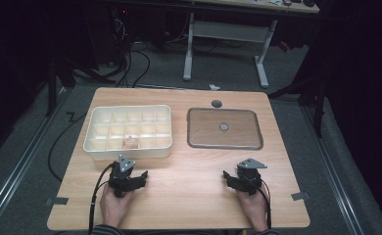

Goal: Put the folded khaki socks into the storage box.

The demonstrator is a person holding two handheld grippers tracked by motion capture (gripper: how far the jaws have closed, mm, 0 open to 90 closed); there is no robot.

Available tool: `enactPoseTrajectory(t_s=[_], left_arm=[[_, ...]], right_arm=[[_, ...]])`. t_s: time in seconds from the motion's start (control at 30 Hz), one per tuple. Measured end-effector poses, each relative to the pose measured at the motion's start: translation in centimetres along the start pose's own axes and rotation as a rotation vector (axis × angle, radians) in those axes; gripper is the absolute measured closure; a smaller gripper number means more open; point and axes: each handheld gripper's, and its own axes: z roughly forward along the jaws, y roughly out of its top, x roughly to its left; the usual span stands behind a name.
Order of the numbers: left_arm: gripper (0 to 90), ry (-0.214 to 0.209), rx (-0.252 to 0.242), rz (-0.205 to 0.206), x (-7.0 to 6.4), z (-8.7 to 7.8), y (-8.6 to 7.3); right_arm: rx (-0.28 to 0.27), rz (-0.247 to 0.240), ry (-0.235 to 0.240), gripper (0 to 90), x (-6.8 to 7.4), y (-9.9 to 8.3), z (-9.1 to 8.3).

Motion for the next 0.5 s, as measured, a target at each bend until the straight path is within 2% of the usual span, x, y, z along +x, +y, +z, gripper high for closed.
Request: enactPoseTrajectory(t_s=[0.5], left_arm=[[26.6, -0.002, 0.002, 0.000, 0.03, 0.04, 0.04]], right_arm=[[0.001, -0.004, 0.005, 34.8, -0.02, 0.00, 0.00]])
